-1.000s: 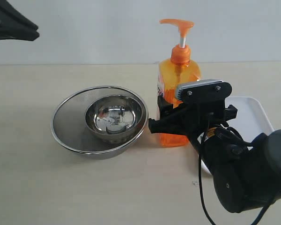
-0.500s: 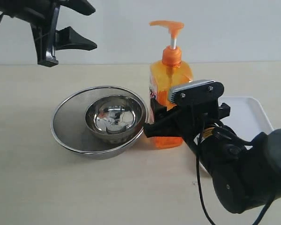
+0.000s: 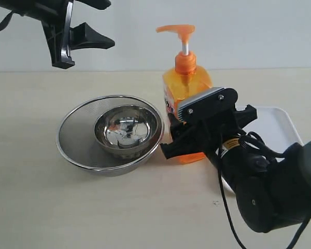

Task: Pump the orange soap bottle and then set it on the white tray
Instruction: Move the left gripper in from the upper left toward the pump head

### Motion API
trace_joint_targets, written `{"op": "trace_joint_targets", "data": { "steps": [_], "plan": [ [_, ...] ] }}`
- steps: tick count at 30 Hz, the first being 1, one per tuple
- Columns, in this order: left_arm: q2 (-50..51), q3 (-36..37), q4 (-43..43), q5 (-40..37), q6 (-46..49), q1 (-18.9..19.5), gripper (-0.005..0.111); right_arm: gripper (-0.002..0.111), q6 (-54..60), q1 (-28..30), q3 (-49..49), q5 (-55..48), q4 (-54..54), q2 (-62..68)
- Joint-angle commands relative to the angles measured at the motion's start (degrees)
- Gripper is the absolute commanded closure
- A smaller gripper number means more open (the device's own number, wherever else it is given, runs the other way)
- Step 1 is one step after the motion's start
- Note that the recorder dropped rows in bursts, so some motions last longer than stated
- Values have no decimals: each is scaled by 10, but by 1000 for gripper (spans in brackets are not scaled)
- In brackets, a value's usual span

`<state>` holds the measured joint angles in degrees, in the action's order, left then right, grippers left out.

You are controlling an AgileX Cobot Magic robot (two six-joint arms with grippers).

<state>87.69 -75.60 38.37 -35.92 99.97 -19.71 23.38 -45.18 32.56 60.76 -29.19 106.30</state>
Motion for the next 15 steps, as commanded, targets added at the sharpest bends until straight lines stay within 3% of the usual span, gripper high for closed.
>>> {"op": "trace_joint_targets", "data": {
  "steps": [1, 5, 11, 15],
  "plan": [
    [1, -4, 12, 3, -13, -3, 47, 92, 43, 1, -4, -21, -13, -14],
    [6, -4, 19, 1, 1, -3, 47, 92, 51, 1, -4, -24, -10, -14],
    [37, -4, 113, -5, 97, -12, 50, 92, 51, 0, -4, -28, -8, -16],
    [57, -10, 122, 34, 112, -30, 51, 92, 51, 0, -4, -31, -5, -16]
  ]
}}
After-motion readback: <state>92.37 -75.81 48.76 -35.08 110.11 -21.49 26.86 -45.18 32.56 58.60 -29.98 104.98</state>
